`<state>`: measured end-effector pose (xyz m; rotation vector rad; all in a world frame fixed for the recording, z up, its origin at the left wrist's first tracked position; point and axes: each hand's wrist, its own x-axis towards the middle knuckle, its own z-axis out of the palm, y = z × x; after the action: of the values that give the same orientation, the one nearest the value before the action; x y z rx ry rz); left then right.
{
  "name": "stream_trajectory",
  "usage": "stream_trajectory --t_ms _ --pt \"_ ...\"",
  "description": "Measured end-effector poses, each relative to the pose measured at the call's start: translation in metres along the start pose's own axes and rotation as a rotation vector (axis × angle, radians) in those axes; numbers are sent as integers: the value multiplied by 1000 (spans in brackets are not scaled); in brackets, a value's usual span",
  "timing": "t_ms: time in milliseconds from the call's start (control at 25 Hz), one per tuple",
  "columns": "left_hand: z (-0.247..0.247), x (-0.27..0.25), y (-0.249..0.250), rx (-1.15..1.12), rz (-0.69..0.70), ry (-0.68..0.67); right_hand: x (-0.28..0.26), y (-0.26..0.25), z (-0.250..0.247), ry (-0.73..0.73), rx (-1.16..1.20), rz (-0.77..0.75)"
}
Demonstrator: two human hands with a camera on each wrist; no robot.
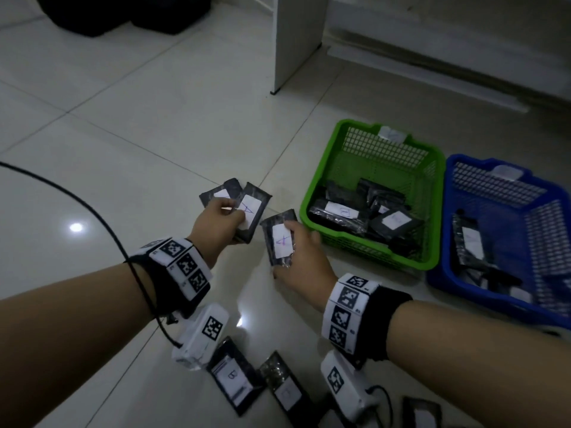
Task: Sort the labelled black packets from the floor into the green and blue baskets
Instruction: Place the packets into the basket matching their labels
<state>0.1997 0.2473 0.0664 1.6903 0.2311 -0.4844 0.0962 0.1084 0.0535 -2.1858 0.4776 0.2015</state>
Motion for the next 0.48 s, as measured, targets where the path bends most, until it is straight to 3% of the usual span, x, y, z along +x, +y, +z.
stream_trajectory --t_ms 120,240,360,480 --pt "31 -13 33 -67 32 -57 -18 2 -64 -23 -74 -59" --pt "86 -26 62 -33 24 -201 -35 27 -139 49 -142 -71" --pt "154 -43 80 107 61 -349 -43 73 -206 213 -73 -19" --pt "220 -58 80 199 136 -390 -49 123 -245 445 114 123"
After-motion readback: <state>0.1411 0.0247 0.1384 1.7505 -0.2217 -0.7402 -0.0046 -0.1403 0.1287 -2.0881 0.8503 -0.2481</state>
